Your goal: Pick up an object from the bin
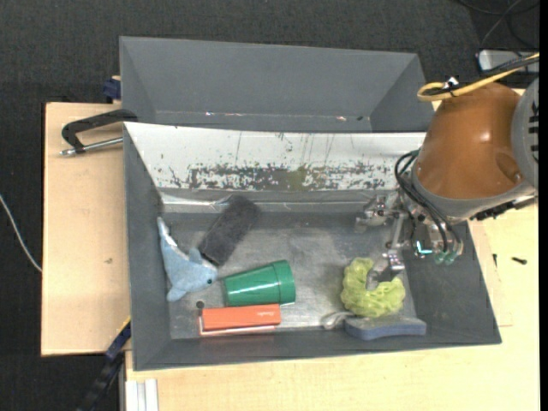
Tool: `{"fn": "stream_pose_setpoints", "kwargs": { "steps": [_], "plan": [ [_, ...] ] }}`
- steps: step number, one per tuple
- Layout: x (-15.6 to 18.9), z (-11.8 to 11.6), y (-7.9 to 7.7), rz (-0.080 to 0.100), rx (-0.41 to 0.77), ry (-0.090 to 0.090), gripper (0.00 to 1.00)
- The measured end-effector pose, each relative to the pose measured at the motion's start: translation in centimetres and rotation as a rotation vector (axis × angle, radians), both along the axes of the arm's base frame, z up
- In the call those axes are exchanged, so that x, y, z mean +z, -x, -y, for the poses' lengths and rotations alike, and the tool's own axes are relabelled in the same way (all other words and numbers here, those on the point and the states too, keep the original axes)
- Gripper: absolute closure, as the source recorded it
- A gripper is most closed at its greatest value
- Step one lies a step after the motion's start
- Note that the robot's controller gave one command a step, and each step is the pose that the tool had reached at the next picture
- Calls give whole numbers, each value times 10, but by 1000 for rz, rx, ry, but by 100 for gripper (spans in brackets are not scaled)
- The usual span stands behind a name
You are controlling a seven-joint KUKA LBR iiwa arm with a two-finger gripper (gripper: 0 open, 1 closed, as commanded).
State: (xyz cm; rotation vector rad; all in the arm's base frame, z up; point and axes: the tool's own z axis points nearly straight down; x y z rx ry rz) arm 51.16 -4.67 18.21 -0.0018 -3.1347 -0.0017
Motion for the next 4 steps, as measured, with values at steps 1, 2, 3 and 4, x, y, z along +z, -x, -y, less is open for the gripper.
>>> {"fn": "stream_pose_setpoints", "kwargs": {
  "steps": [1, 2, 3, 4],
  "plan": [
    [4, 0, -2, 8, 1, 1, 0],
    [-71, 13, 9, 10, -23, 0, 0],
    [-94, 17, 13, 9, 4, -1, 0],
    [-68, 43, 12, 12, -156, 0, 0]
  ]
}}
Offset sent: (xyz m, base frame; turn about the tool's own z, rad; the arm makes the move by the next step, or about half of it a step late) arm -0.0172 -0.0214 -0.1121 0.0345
